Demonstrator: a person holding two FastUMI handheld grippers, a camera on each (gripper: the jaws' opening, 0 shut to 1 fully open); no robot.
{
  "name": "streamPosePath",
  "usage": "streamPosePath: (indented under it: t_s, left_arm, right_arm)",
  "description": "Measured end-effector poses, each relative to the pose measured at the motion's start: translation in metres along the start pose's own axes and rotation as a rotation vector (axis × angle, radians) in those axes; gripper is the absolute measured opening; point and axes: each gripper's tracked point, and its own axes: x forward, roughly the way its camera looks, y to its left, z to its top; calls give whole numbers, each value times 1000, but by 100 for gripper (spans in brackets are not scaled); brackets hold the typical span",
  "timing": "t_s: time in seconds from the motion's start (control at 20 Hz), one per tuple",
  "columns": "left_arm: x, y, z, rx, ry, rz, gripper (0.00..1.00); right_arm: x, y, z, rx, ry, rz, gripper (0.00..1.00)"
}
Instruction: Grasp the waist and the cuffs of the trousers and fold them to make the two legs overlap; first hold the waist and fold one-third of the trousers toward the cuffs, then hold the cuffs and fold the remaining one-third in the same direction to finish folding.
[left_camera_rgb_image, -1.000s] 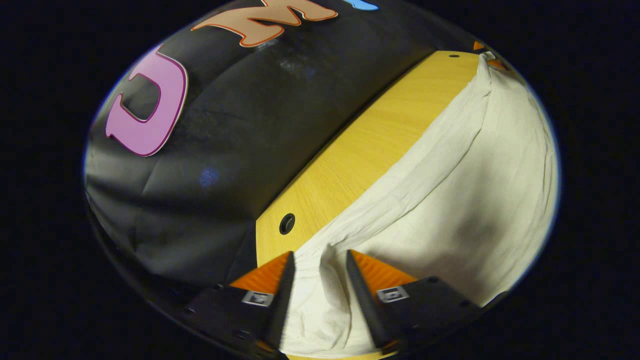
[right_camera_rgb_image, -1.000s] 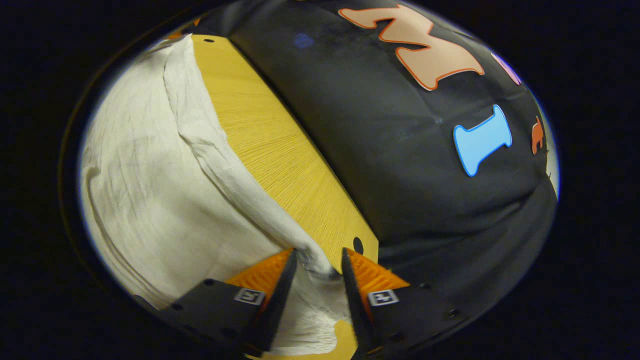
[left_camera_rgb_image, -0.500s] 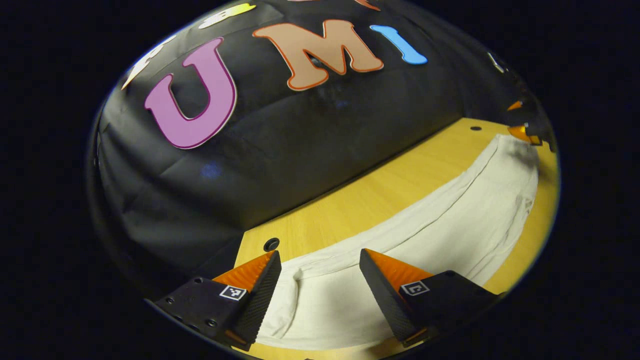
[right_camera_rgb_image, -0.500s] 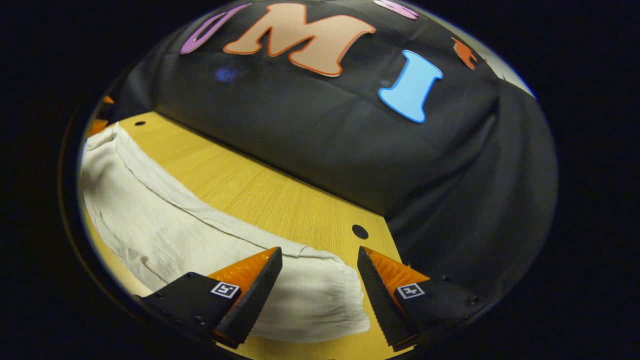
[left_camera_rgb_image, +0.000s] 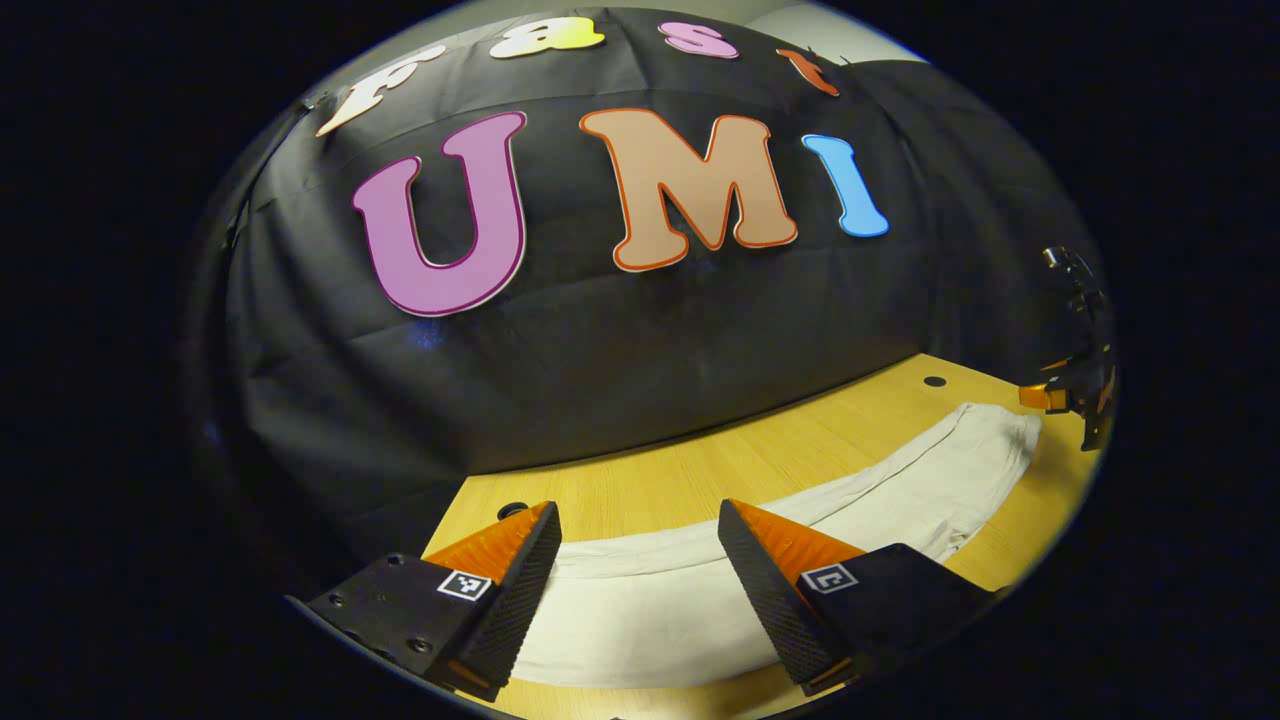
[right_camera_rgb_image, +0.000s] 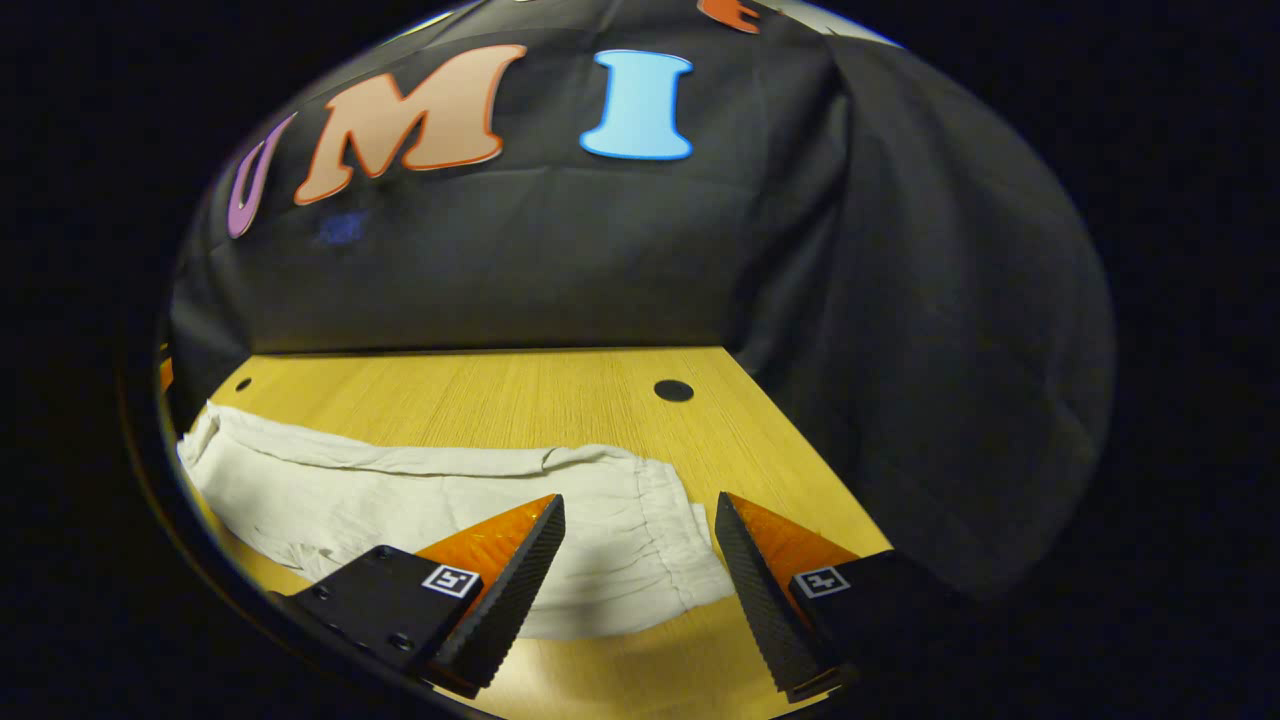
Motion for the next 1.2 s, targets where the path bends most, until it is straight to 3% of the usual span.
streamPosePath:
  t_s: [0.25,0.3,0.45,0.55,0.6,0.65,0.8,0.85,0.95,1.05,1.1,1.15,1.2]
  left_arm:
    - [-12,-5,13,10,-17,12,96]
    - [-17,-7,13,7,-15,14,95]
    - [-24,-8,11,-6,-2,28,96]
    - [-27,-8,9,-11,6,37,96]
    - [-29,-7,9,-9,11,44,96]
    - [-30,-8,8,-5,14,47,96]
    - [-33,-10,11,7,16,55,96]
    - [-34,-12,11,10,16,57,96]
    - [-35,-13,12,13,17,64,96]
    - [-35,-14,13,15,19,70,96]
    - [-36,-15,13,14,20,73,96]
    - [-36,-16,13,13,21,78,96]
    - [-36,-18,14,10,19,81,96]
  right_arm:
    - [3,-23,-34,260,87,-24,98]
    - [2,-25,-42,293,104,-31,92]
    - [7,-31,-65,392,149,-46,92]
    - [9,-31,-72,447,172,-47,96]
    - [11,-31,-75,470,181,-48,89]
    - [14,-30,-77,491,192,-46,95]
    - [24,-23,-88,550,248,-48,92]
    - [30,-26,-87,562,238,-65,78]
    - [28,-29,-87,591,248,-74,60]
    - [28,-32,-90,616,264,-67,54]
    - [27,-34,-89,632,268,-61,36]
    - [26,-34,-88,647,275,-50,33]
    - [28,-34,-88,656,270,-42,19]
